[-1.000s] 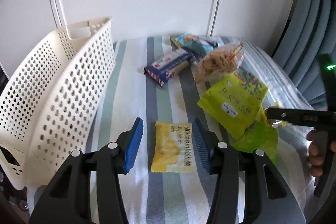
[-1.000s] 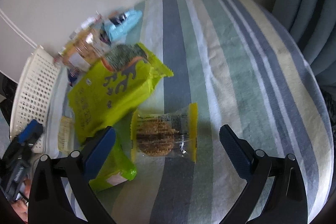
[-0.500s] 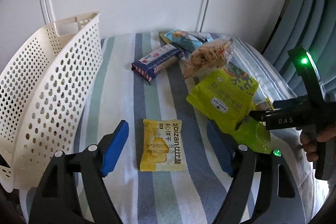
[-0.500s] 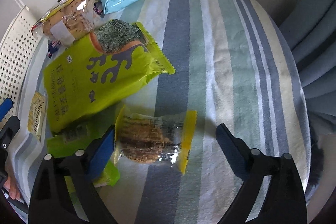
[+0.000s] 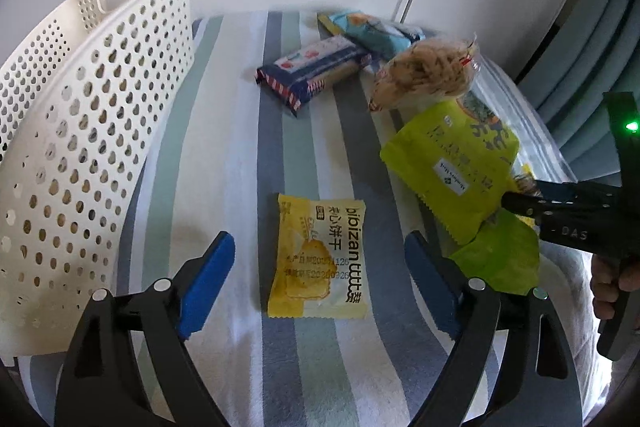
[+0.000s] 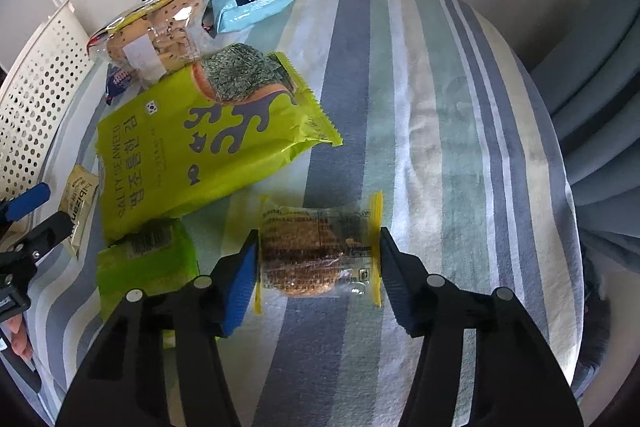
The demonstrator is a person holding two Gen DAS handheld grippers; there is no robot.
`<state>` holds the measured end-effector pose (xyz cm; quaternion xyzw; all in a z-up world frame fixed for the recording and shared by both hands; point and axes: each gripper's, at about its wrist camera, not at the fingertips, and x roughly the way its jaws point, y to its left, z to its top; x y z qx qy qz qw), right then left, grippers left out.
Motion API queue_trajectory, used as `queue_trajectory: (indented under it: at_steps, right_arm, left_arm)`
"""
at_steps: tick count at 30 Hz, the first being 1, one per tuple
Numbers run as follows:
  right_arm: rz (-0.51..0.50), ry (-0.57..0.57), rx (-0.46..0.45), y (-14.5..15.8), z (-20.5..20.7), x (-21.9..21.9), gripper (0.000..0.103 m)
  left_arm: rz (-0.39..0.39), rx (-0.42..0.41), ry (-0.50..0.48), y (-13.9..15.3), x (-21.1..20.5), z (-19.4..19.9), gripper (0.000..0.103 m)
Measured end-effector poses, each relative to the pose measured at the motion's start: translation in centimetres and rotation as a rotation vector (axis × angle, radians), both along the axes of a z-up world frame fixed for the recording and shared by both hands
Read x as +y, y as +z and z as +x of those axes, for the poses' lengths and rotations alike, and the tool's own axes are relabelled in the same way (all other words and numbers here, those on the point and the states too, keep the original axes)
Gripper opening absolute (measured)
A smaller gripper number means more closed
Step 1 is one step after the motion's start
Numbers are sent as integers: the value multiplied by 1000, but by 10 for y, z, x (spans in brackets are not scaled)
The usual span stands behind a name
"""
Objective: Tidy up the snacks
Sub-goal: 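Grasp the yellow packet with the left gripper while the right grasps the cookie pack, then drop the yellow packet into the basket with the left gripper while the right holds the cookie pack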
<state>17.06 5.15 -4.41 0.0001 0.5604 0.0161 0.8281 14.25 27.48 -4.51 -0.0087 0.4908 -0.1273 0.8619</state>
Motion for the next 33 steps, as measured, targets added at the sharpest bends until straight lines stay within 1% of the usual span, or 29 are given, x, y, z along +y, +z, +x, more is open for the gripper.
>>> queue_trajectory:
  at_steps: [5, 6, 7, 9, 10, 11, 13, 14, 15, 18, 22, 25, 28, 33]
  right_arm:
    - [17, 29, -13, -1, -7, -4, 65]
    - [24, 34, -15, -1, -8, -4, 67]
    - [27, 38, -15, -1, -8, -3, 68]
    - [30, 40, -15, -3, -9, -4, 68]
    - [29, 41, -16, -3, -8, -4, 68]
    - [28, 40, -17, -4, -8, -3, 68]
    - [21, 40, -24, -4, -10, -3, 66]
    - [7, 38, -29, -4, -10, -2, 61]
    - [-3, 39, -34, -4, -12, -2, 59]
    - [5, 32, -41, -3, -15, -4, 56]
    - [30, 12, -48, -2, -18, -9, 55]
    - [55, -6, -53, -1, -19, -11, 54]
    - [89, -23, -58, 0, -21, -16, 54]
    - [130, -50, -62, 1, -21, -21, 53]
  left_arm:
    - [79, 44, -40, -10, -19, 9, 87]
    - [93, 54, -46, -12, -22, 11, 78]
    - [106, 62, -54, -15, -25, 12, 75]
    - [174, 49, -59, -16, -35, 13, 61]
    - [181, 43, -69, -16, -38, 13, 58]
    - [180, 36, -78, -15, -36, 13, 47]
    - [170, 28, -80, -14, -37, 11, 47]
    - [154, 23, -79, -14, -37, 10, 47]
    - [142, 17, -78, -11, -32, 9, 47]
    - [99, -34, -64, 3, -22, 0, 47]
    - [86, -93, -52, 17, -19, -11, 47]
    - [78, -154, -30, 34, -13, -21, 47]
    - [49, -220, 9, 58, 0, -27, 47]
    - [14, -330, 122, 97, 45, -30, 47]
